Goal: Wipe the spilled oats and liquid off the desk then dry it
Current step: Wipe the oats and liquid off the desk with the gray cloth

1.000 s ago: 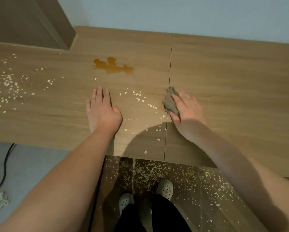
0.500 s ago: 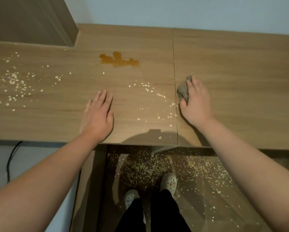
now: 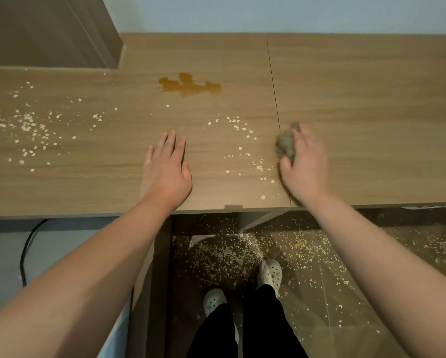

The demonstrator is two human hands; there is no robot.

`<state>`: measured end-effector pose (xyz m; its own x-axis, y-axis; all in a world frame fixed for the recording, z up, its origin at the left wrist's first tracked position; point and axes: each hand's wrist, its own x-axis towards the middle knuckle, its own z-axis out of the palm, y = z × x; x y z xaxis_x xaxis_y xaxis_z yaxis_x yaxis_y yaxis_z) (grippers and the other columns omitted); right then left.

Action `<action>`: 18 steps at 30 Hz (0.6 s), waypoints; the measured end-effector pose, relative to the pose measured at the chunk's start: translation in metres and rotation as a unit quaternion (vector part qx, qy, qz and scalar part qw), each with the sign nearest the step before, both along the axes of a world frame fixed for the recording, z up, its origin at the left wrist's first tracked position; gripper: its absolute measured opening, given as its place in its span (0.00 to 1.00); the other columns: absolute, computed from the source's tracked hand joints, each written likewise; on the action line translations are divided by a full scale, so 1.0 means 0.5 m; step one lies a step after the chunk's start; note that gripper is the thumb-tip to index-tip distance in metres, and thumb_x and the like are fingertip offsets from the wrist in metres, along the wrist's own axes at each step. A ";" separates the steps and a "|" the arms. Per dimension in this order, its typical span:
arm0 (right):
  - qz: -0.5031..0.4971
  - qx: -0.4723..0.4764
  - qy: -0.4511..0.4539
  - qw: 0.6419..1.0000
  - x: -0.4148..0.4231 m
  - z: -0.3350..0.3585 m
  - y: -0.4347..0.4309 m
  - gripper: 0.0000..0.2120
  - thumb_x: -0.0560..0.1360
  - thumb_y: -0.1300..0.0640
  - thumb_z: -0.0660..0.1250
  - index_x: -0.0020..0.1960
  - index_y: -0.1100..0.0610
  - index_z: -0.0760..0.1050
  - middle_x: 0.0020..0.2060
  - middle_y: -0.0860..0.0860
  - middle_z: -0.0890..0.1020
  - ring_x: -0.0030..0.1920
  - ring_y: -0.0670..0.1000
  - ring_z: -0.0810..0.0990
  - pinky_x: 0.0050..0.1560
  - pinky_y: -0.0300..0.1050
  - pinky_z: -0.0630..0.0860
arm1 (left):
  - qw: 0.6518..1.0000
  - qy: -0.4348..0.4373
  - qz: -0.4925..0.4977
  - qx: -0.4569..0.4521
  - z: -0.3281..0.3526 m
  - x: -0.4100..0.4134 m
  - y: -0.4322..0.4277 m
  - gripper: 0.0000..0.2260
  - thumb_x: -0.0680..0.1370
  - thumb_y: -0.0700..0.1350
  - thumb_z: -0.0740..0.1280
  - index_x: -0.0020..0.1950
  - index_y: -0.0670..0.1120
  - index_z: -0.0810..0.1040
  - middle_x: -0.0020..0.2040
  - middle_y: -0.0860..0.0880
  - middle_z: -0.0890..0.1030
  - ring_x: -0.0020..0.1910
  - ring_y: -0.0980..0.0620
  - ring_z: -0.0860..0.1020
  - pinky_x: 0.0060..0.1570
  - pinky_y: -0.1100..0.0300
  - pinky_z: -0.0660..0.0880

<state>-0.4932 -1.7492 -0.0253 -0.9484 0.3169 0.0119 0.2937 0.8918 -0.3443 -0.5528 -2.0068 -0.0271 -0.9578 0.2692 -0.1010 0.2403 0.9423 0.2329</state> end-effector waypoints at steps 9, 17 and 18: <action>-0.018 -0.009 -0.008 1.000 -0.007 0.009 0.066 0.27 0.79 0.57 0.62 0.76 0.57 0.61 0.77 0.54 0.61 0.76 0.54 0.59 0.77 0.54 0.50 | 1.000 0.006 0.000 0.001 -0.004 -0.003 -0.001 0.25 0.83 0.46 0.52 0.80 0.46 0.53 0.80 0.47 0.50 0.79 0.51 0.46 0.77 0.52 0.43; 0.097 0.020 -0.014 0.995 -0.067 0.002 0.008 0.27 0.79 0.58 0.62 0.76 0.60 0.60 0.77 0.56 0.61 0.77 0.55 0.58 0.77 0.52 0.51 | 1.000 0.001 -0.002 -0.011 -0.009 -0.006 -0.001 0.26 0.83 0.48 0.51 0.80 0.48 0.49 0.81 0.47 0.46 0.79 0.50 0.43 0.77 0.52 0.41; 0.105 0.014 -0.018 0.994 -0.081 0.009 0.024 0.27 0.79 0.58 0.62 0.77 0.59 0.60 0.77 0.55 0.61 0.76 0.55 0.58 0.77 0.52 0.50 | 1.000 -0.001 -0.004 -0.014 -0.010 -0.006 -0.001 0.26 0.83 0.48 0.51 0.80 0.48 0.48 0.81 0.47 0.45 0.79 0.50 0.42 0.77 0.51 0.41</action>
